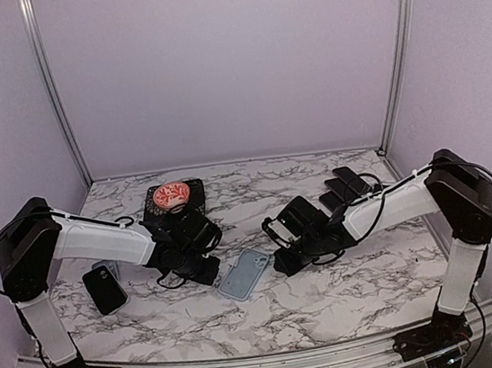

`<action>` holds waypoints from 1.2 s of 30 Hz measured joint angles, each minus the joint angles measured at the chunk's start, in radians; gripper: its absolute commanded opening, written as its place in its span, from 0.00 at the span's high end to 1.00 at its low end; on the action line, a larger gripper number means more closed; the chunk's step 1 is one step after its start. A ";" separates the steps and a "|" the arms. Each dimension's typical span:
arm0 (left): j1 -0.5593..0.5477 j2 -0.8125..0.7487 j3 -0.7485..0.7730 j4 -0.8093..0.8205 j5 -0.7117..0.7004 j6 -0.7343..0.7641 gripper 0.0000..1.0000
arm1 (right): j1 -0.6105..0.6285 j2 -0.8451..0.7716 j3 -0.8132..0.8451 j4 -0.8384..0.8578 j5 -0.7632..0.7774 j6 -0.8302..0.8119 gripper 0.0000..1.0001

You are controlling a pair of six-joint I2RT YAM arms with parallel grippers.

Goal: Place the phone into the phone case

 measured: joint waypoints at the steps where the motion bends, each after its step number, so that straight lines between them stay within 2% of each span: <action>1: -0.003 0.003 0.004 0.006 0.006 0.003 0.91 | 0.001 0.008 0.013 0.005 0.001 0.002 0.86; 18: -0.105 0.052 0.043 0.101 0.201 0.104 0.91 | -0.002 0.120 0.150 -0.004 0.064 -0.013 0.86; 21: -0.102 0.051 0.043 0.101 0.192 0.101 0.90 | -0.012 0.110 0.150 -0.030 0.082 -0.022 0.83; 23: -0.096 0.043 0.039 0.101 0.180 0.097 0.89 | -0.029 0.085 0.150 -0.065 0.095 -0.030 0.75; 24: -0.090 0.034 0.033 0.100 0.171 0.093 0.85 | -0.045 0.061 0.150 -0.084 0.103 -0.037 0.67; 26: -0.076 0.003 0.024 0.098 0.155 0.087 0.74 | -0.098 -0.007 0.150 -0.113 0.128 -0.044 0.45; 27: -0.066 -0.019 0.020 0.097 0.144 0.079 0.60 | -0.134 -0.046 0.150 -0.124 0.145 -0.049 0.32; 28: -0.060 -0.039 0.018 0.098 0.135 0.074 0.44 | -0.176 -0.087 0.150 -0.134 0.164 -0.057 0.14; 29: -0.052 -0.065 0.015 0.098 0.126 0.071 0.27 | -0.220 -0.122 0.150 -0.144 0.184 -0.060 0.02; 30: -0.045 -0.087 0.014 0.097 0.118 0.072 0.10 | -0.284 -0.162 0.152 -0.156 0.212 -0.063 0.01; 31: -0.035 -0.113 0.014 0.098 0.106 0.061 0.02 | -0.333 -0.184 0.154 -0.164 0.237 -0.063 0.01; 36: 0.001 -0.177 0.014 0.101 0.051 0.003 0.01 | -0.596 -0.171 0.184 -0.202 0.359 -0.030 0.01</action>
